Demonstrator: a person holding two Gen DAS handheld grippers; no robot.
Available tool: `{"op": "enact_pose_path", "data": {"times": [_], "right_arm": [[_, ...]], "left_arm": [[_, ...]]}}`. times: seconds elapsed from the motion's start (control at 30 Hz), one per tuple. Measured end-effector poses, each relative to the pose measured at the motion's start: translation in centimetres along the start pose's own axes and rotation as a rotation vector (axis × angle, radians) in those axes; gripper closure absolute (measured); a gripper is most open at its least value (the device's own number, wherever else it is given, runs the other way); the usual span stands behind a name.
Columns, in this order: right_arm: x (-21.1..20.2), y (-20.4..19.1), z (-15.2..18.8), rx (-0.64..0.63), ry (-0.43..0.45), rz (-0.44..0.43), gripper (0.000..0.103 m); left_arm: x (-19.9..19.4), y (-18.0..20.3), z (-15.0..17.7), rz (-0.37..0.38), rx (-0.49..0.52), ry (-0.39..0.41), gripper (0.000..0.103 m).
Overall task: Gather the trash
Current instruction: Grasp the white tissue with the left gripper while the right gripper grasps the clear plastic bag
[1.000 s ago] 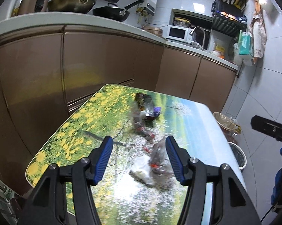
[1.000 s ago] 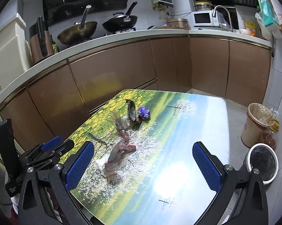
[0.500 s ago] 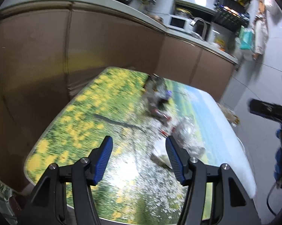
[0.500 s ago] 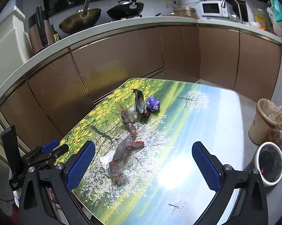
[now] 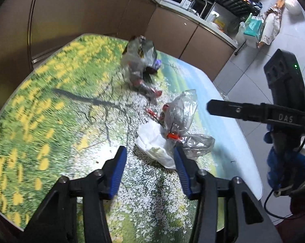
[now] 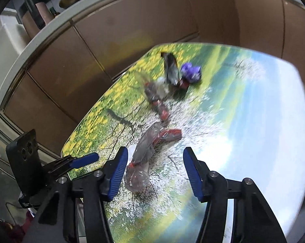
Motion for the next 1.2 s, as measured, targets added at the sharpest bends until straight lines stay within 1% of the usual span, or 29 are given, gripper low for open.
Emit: {"op": "enact_pose_path", "data": {"times": [0.07,0.17,0.23,0.3,0.37,0.47,0.5,0.7,0.77,0.8,0.9,1.0,1.03,1.07,1.2], "right_arm": [[0.9,0.2,-0.2,0.003,-0.018,-0.017,0.052],[2.4,0.4,-0.7,0.005,-0.043,-0.044,0.055],[3.2,0.5,-0.9,0.007,-0.056,-0.058,0.058],[3.9,0.5,-1.2,0.007,-0.064,-0.073,0.064],[4.4,0.5,-1.4,0.003,-0.066,-0.083,0.080],[4.6,0.7,-1.3,-0.006,-0.070,-0.092,0.091],[4.6,0.7,-1.3,-0.019,-0.073,-0.104,0.092],[3.2,2.2,-1.0,-0.007,-0.039,-0.099,0.095],[2.6,2.7,-0.9,-0.003,-0.028,-0.093,0.095],[2.3,3.0,-0.8,0.001,-0.022,-0.091,0.095],[1.3,4.2,-0.4,0.018,-0.006,-0.085,0.095],[0.3,5.3,0.1,0.033,0.009,-0.080,0.095],[0.0,5.5,0.3,0.037,0.014,-0.080,0.095],[-0.3,5.8,0.4,0.040,0.018,-0.080,0.095],[-1.2,6.6,1.1,0.051,0.033,-0.084,0.096]], "left_arm": [[0.6,-0.2,0.0,0.009,-0.010,-0.018,0.059],[1.0,-0.3,0.0,0.027,-0.021,-0.032,0.059],[1.1,-0.3,-0.1,0.022,-0.022,-0.038,0.059],[1.3,-0.4,-0.1,0.019,-0.026,-0.044,0.059],[1.5,-0.3,-0.1,0.015,-0.029,-0.050,0.059],[2.0,-0.2,-0.4,0.006,-0.023,-0.058,0.060],[2.0,-0.1,-0.4,0.006,-0.021,-0.060,0.060],[2.7,1.2,-0.5,-0.021,0.009,-0.075,0.060],[3.0,1.6,-0.6,-0.040,0.016,-0.079,0.066],[3.1,1.7,-0.6,-0.046,0.019,-0.079,0.067],[3.4,2.1,-0.7,-0.083,0.029,-0.080,0.075],[3.8,2.5,-0.7,-0.131,0.042,-0.082,0.087],[3.9,2.6,-0.7,-0.144,0.045,-0.083,0.094],[4.0,2.7,-0.7,-0.155,0.044,-0.084,0.097],[4.1,2.9,-0.6,-0.196,0.028,-0.076,0.100]]}}
Point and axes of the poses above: each gripper's, at about its wrist camera, not at the fingertips, and x roughly the way its jaws point, y to its right, z to its underside, the point moved 1 cm from there along x, roughly the way its jaws point, and after that the axes turned 5 degrees about -x, right-handed, at the moved point
